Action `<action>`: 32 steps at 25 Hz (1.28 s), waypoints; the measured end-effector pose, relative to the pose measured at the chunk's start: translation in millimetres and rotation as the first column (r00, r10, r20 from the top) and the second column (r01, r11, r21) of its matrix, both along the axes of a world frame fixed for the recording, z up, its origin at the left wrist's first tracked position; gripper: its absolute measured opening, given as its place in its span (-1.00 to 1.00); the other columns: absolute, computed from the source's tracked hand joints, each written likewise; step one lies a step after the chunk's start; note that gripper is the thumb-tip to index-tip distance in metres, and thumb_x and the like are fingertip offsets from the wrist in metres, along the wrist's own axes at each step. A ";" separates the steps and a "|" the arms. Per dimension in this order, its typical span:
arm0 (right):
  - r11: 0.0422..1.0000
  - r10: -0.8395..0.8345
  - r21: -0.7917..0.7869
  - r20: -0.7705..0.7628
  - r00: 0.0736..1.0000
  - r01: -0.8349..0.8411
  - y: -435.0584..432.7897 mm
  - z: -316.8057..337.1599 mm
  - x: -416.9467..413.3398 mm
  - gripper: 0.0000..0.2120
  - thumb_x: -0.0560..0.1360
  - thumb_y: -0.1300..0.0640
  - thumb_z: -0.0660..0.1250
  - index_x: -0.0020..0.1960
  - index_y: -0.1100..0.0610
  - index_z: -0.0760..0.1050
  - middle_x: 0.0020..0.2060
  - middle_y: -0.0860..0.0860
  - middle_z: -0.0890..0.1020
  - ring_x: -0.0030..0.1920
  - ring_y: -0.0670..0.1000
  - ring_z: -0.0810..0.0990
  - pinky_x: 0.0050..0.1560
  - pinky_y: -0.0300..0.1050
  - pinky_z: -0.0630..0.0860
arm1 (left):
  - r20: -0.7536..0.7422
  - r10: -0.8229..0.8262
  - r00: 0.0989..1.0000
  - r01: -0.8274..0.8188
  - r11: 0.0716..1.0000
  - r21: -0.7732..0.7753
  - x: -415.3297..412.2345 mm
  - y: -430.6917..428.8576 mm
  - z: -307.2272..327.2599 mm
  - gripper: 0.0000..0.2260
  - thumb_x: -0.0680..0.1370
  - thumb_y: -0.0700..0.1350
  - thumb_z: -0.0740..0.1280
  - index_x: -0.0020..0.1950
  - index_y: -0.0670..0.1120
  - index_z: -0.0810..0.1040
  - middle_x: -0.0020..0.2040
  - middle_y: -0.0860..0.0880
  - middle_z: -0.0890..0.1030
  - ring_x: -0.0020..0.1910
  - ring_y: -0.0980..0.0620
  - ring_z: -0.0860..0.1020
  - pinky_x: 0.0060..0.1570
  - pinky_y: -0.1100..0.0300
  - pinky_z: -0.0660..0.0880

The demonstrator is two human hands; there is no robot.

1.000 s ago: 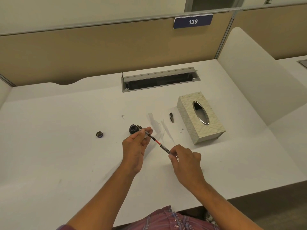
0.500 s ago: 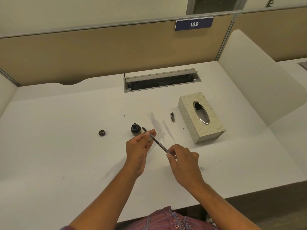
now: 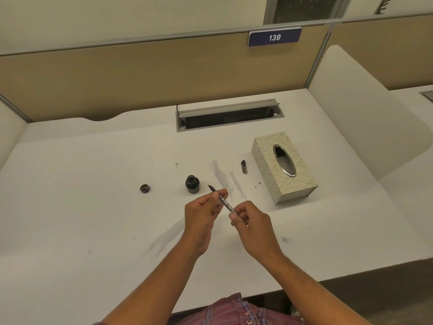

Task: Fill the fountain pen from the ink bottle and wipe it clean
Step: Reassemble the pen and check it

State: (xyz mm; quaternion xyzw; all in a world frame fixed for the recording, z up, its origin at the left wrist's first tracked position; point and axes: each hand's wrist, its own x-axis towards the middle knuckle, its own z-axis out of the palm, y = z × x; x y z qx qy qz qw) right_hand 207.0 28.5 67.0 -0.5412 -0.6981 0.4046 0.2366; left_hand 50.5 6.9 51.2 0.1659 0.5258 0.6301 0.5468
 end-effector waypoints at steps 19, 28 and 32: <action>0.994 -0.008 -0.113 -0.043 0.999 0.003 6.4 1.0 -7.9 -0.86 0.67 0.00 0.25 0.03 0.02 0.53 -0.26 -0.04 0.69 -0.28 -0.13 0.62 -0.22 -0.27 0.46 | -0.035 -0.013 0.999 0.013 1.000 0.008 -0.6 6.0 2.0 -0.74 0.74 -0.20 0.33 0.11 -0.05 0.83 0.20 -0.08 0.81 0.31 -0.01 0.73 0.38 0.05 0.55; 0.992 -0.023 -0.123 -0.073 0.997 0.014 10.2 1.8 -10.9 -0.86 0.66 -0.02 0.26 0.02 0.02 0.52 -0.28 -0.01 0.69 -0.28 -0.10 0.63 -0.21 -0.15 0.53 | -0.044 -0.022 0.999 0.023 1.000 0.019 -2.4 9.9 1.7 -0.76 0.74 -0.20 0.33 0.15 -0.09 0.82 0.21 -0.09 0.81 0.31 -0.01 0.72 0.38 0.06 0.54; 0.990 -0.029 -0.142 -0.084 0.996 0.017 11.5 3.7 -12.2 -0.83 0.63 -0.11 0.30 0.06 -0.01 0.52 -0.32 -0.01 0.68 -0.30 -0.10 0.65 -0.24 -0.21 0.52 | -0.046 -0.025 0.999 0.026 1.000 0.013 -2.1 10.4 1.3 -0.76 0.74 -0.21 0.33 0.14 -0.10 0.82 0.21 -0.09 0.81 0.31 -0.02 0.73 0.41 0.00 0.53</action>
